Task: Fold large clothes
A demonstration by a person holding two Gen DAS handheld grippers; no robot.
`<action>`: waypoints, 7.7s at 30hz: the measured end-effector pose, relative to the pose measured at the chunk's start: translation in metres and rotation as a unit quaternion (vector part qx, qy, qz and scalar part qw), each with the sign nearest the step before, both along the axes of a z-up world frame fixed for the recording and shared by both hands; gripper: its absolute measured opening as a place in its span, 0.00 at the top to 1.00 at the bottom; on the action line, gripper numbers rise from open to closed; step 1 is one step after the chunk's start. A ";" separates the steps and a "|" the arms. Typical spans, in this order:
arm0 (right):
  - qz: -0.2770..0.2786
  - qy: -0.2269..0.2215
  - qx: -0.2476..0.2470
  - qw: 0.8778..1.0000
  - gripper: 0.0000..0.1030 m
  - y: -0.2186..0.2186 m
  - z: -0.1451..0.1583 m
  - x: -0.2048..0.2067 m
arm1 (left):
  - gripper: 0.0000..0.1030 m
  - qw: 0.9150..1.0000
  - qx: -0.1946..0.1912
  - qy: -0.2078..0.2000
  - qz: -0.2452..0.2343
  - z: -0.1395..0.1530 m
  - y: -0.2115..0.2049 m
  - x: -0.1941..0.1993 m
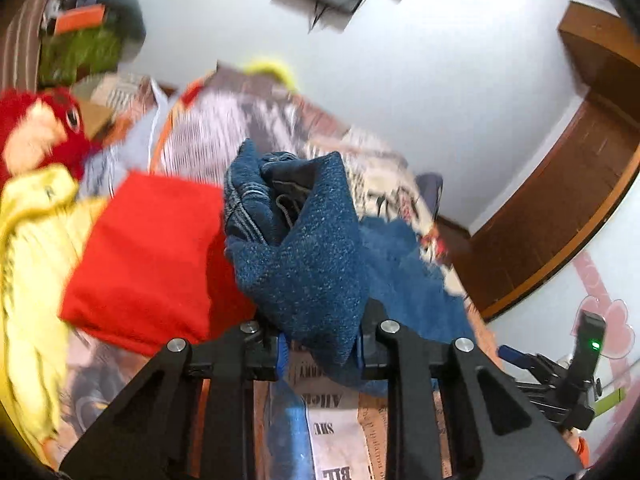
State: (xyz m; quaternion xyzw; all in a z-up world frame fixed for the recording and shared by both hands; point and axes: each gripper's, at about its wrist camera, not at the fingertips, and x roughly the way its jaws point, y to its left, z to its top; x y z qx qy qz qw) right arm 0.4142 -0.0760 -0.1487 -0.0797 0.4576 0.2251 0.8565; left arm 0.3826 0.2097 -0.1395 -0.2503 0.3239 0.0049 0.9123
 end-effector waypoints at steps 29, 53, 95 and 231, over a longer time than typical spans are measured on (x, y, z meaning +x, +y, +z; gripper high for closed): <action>-0.008 0.004 0.013 1.000 0.17 -0.090 -0.025 0.001 | 0.79 0.970 0.180 -0.085 -0.136 0.052 -0.195 0.038; -0.019 -0.020 0.076 0.997 0.13 -0.124 0.007 -0.015 | 0.18 0.947 0.278 0.005 -0.162 0.006 -0.188 -0.007; -0.012 0.185 0.154 0.970 0.03 -0.099 -0.090 0.091 | 0.09 0.978 0.008 0.143 -0.154 -0.089 -0.079 0.070; 0.054 -0.329 0.205 0.920 0.00 0.031 0.153 -0.252 | 0.00 0.926 0.272 -0.212 0.154 0.151 -0.068 -0.339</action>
